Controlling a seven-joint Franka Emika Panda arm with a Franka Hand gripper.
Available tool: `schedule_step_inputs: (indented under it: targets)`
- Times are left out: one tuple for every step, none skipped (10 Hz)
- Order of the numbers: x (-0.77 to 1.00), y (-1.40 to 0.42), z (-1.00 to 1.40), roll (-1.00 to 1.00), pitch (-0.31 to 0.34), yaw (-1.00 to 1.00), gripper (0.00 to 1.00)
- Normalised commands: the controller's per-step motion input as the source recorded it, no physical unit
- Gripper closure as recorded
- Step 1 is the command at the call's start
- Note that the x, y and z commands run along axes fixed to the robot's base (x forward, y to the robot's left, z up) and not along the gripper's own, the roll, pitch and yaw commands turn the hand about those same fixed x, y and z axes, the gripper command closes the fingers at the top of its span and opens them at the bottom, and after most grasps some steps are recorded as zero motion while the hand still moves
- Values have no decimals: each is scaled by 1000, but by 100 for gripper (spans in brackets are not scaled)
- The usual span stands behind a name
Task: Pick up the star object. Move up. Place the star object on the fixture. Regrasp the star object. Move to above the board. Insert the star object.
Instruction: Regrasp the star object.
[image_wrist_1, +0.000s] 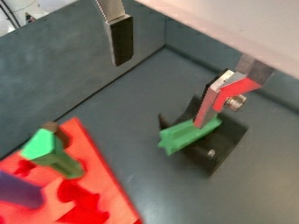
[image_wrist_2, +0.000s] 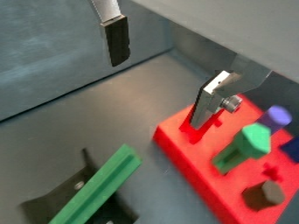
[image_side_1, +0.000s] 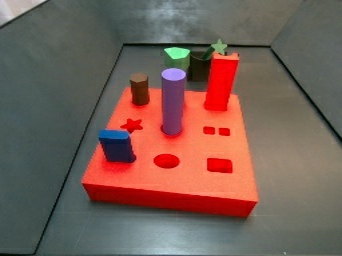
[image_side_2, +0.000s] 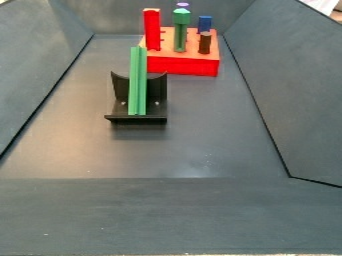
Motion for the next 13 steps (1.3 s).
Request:
schedule_step_inputs:
  targets:
    - [6,-22,6,1000,16,28,0]
    - [9,-19,10,1000,17,29,0]
    - [7,-17,8,1000,22,30,0]
    - [13,-18,6,1000,30,32,0]
    - [22,-20,1,1000,37,34,0]
    - [33,-24,-1,1000,45,37,0]
    - [46,-25,-2,1000,55,40,0]
    - [61,-30,0,1000,74,47,0]
    - [76,-32,-4,1000,91,53,0]
    - [87,-36,-6,1000,104,59,0]
    - [101,-40,-4,1000,142,80,0]
    - [102,-44,-3,1000,168,99,0]
    - [105,-46,-9,1000,191,128,0]
